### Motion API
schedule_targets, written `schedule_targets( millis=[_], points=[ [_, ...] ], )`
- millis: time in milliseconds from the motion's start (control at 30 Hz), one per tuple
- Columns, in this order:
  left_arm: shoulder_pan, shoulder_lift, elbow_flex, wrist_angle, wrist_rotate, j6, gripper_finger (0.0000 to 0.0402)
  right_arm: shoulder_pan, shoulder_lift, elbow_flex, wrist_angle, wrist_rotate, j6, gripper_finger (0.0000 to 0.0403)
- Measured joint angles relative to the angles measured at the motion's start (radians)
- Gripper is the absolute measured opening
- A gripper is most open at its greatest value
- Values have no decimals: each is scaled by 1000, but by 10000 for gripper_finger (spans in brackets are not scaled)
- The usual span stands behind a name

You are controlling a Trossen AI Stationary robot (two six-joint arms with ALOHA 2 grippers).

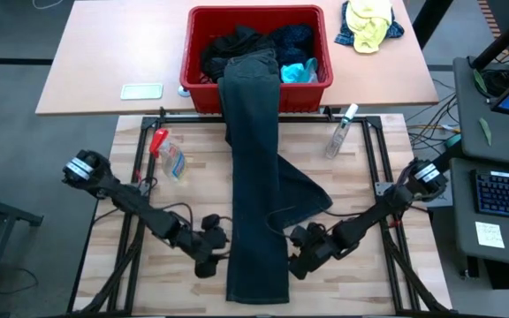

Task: Fold Laundry from Bin
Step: Fold the blue pants

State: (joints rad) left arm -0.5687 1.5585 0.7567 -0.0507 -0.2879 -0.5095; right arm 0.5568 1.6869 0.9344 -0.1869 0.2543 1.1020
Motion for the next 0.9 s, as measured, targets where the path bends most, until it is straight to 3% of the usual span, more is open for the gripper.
schedule_targets(
  millis=[233,433,567,700,833,900],
  points=[
    [-20,94,0,78,-18,50,252,-10,60,0,82,0,15,290],
    [-19,185,0,231,-16,121,269,-47,105,0,154,-1,-26,263],
    [-9,224,0,256,23,75,272,-69,118,1,181,-2,-57,207],
    [-7,237,0,270,36,65,259,-80,123,-1,235,7,-113,121],
    [-7,237,0,269,34,82,206,-82,125,-1,336,15,-198,27],
    [-6,237,0,273,35,90,160,-84,125,-1,380,15,-231,18]
  ],
)
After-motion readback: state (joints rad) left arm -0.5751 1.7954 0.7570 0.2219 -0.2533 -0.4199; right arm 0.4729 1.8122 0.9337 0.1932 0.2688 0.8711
